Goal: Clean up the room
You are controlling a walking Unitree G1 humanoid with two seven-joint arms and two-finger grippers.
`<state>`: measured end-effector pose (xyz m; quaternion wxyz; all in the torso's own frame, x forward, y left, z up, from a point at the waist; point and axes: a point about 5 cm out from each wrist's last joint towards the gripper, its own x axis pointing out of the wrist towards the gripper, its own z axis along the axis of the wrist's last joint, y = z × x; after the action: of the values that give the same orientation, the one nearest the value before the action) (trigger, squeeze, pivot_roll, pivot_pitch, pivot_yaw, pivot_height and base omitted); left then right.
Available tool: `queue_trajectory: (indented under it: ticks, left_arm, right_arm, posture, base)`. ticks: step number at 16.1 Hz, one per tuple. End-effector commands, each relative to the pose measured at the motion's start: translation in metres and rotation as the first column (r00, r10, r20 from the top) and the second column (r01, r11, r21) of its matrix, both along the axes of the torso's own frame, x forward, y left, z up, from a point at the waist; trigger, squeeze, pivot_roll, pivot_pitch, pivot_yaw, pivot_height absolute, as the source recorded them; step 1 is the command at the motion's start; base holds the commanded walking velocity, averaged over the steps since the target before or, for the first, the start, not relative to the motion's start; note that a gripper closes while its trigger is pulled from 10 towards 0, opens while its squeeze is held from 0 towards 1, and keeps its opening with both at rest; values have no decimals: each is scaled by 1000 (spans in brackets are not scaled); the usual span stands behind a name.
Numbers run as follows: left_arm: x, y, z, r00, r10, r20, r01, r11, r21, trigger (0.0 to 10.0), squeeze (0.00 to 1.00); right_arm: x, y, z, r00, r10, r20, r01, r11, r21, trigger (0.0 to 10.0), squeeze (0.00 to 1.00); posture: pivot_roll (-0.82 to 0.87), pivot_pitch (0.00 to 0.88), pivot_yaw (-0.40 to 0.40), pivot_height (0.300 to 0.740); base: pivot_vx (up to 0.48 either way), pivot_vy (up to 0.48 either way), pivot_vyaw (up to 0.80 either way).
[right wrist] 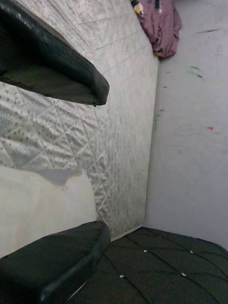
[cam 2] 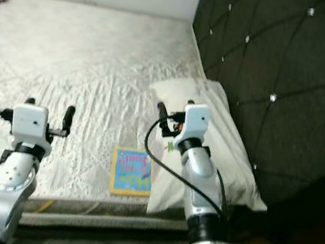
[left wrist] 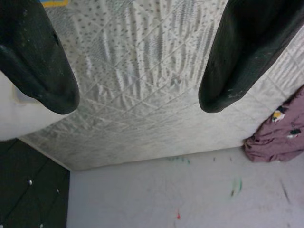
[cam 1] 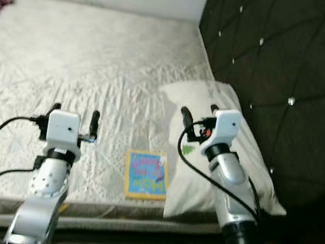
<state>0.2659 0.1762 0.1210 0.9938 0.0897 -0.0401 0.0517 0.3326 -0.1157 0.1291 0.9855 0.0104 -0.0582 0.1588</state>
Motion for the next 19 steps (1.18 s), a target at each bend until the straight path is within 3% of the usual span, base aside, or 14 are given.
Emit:
queue_trajectory:
  ticks: [1, 7, 9, 19]
  left_arm:
    - [-1, 0, -4, 1000, -6, -25, 6, 1000, -1, 10000, 0]
    - [2, -4, -6, 998, -48, -43, 47, 998, -39, 10000, 0]
    - [6, -6, -4, 997, -61, -43, 57, 995, -82, 10000, 0]
    - [9, -9, -2, 997, -77, -29, 74, 992, -103, 10000, 0]
  right_arm:
    - [-2, -5, -1, 1000, -9, -3, 9, 1000, -11, 10000, 0]
    - [-3, -8, -2, 1000, -27, -9, 27, 999, -18, 10000, 0]
    - [1, -5, 3, 999, -36, 4, 36, 999, -29, 10000, 0]
    - [3, -10, 1, 999, -49, -14, 49, 999, -19, 10000, 0]
  posture:
    - [19, 0, -68, 740]
    - [0, 0, -50, 740]
    - [-1, 0, -52, 740]
    - [-5, 0, -53, 740]
  base:
    - [0, 0, 0]
    - [0, 0, 0]
    - [0, 480, 0]
    - [0, 480, -140]
